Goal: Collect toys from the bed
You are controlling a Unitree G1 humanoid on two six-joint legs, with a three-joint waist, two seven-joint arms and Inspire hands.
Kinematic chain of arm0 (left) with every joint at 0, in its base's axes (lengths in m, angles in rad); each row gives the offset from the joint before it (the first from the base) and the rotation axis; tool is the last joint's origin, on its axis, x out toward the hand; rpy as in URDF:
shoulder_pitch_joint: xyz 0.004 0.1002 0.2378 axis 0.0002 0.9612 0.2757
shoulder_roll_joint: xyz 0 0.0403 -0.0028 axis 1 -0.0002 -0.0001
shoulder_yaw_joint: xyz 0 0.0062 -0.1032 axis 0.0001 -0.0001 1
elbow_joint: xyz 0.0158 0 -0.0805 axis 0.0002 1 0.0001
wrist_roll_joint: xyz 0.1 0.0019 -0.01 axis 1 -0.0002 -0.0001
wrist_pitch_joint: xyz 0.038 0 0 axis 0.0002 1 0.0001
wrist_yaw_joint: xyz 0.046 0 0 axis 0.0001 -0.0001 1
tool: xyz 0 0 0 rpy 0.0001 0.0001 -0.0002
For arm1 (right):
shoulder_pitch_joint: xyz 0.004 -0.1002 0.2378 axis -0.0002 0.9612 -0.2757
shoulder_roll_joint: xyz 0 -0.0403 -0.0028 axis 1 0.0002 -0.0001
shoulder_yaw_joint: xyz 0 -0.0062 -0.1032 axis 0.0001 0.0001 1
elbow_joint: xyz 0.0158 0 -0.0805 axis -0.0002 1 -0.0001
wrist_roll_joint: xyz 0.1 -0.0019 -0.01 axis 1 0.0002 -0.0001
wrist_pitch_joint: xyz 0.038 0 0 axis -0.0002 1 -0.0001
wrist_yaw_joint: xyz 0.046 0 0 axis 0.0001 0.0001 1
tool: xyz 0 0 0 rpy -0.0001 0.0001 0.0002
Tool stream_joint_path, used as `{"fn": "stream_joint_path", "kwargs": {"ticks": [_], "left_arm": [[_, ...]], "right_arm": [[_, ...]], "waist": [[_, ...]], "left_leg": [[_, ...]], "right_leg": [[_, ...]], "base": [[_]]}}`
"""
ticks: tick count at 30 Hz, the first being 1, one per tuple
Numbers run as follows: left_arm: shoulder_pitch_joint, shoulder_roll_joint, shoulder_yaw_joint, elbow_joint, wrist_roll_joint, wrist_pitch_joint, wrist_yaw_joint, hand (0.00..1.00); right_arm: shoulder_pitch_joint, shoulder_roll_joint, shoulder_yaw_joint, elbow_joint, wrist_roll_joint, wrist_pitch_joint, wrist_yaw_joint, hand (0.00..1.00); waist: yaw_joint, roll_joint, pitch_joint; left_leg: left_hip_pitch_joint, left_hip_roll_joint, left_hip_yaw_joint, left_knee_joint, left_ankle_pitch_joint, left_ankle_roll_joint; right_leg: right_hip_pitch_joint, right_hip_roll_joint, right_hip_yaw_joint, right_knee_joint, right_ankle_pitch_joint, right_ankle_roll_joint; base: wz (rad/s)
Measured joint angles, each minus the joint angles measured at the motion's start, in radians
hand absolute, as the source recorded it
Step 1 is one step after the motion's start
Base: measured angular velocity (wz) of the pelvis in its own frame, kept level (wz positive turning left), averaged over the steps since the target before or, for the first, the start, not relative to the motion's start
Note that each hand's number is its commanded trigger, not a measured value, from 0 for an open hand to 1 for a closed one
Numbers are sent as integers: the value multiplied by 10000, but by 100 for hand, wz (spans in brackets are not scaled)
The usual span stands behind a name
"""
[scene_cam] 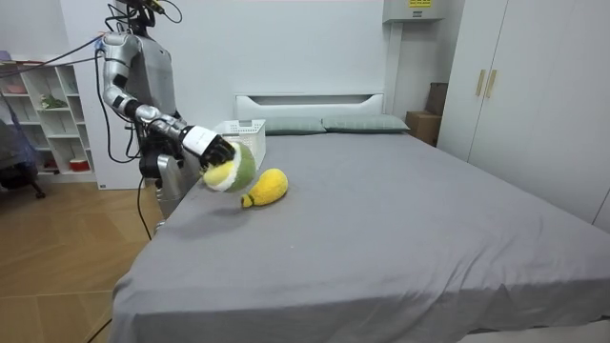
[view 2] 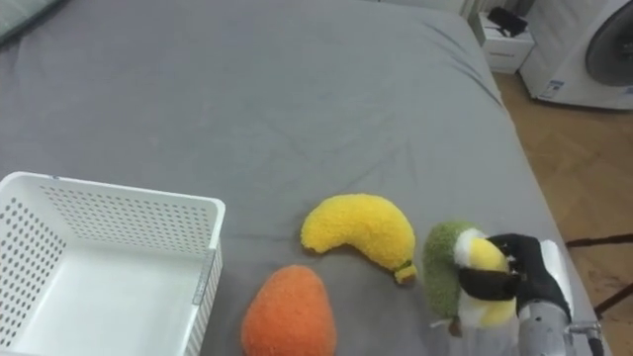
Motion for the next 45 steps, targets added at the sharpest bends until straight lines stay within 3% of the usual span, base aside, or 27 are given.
{"fn": "stream_joint_path", "kwargs": {"ticks": [4,9,15,24,31,32,35,37,39,40,41,42,45], "left_arm": [[4,-7,6,4,-75,1,39,0],[-14,-38,112,17,-65,3,51,0],[-115,-135,99,52,-66,13,259,0],[-300,-308,89,62,-31,11,279,0],[-594,-236,75,674,-35,-19,291,0],[-673,-222,-16,648,-41,-19,308,0],[-706,-235,-202,622,-35,-21,347,0],[-725,-207,-194,595,-23,-18,343,0],[-698,-205,-194,481,11,6,339,0],[-698,-199,-192,472,51,21,339,0],[-694,-195,-189,473,68,37,340,0],[-703,-189,-187,475,155,73,344,0],[-758,-191,-188,474,335,180,496,0]], "right_arm": [[-46,-76,-1,-1155,30,13,190,100],[-57,-228,-1,-2683,63,303,377,100],[-331,-235,84,-3277,273,576,504,100],[-921,-238,779,-4310,-22,864,886,100],[-1931,-243,2127,-4530,-397,1080,1686,100],[-2103,-221,2381,-4530,-381,1097,1757,100],[-2403,-6,2856,-4653,-382,1107,1996,100],[-2627,309,3126,-4654,-391,1138,2024,100],[-2732,363,3402,-4654,-412,1189,2124,100],[-2839,364,3663,-4654,-440,1286,2259,100],[-2896,366,3809,-4654,-473,1321,2338,100],[-2945,380,4053,-4654,-578,1334,2479,100],[-2945,536,4382,-4653,-732,1495,2899,100]], "waist": [[9,-4,-5],[166,16,-18],[325,37,-35],[706,22,-34],[1180,-166,-23],[1400,-221,-11],[1724,-352,-31],[2018,-442,-2],[2164,-530,-32],[2212,-499,7],[2248,-555,-22],[2389,-513,18],[2618,-595,28]], "left_leg": [[26,25,62,14,2,-4],[36,36,95,-11,3,-5],[26,41,91,-28,4,-5],[-78,37,-19,0,8,-9],[-187,-2,-346,25,40,-12],[-204,-4,-350,21,41,-14],[-336,-40,-582,70,49,-15],[-420,-84,-758,116,65,-15],[-515,-124,-892,224,75,-4],[-567,-146,-980,252,85,8],[-593,-153,-1004,254,86,9],[-644,-161,-1044,256,86,10],[-705,-187,-1214,318,89,6]], "right_leg": [[-6,14,39,-1,3,-4],[-19,14,52,4,7,-11],[-66,19,42,114,7,-12],[-136,-19,-382,141,8,-13],[-102,-60,-805,130,8,-14],[-128,-60,-841,120,8,-13],[-140,-86,-1086,94,8,-13],[-102,-106,-1236,-10,8,-13],[-93,-133,-1377,-57,8,-13],[-92,-147,-1427,-57,8,-13],[-92,-153,-1469,-57,8,-13],[-105,-159,-1539,-58,8,-13],[-105,-163,-1628,-55,8,-13]], "base": [[-2],[0],[0],[2],[13],[12],[18],[24],[25],[23],[18],[13],[13]]}}
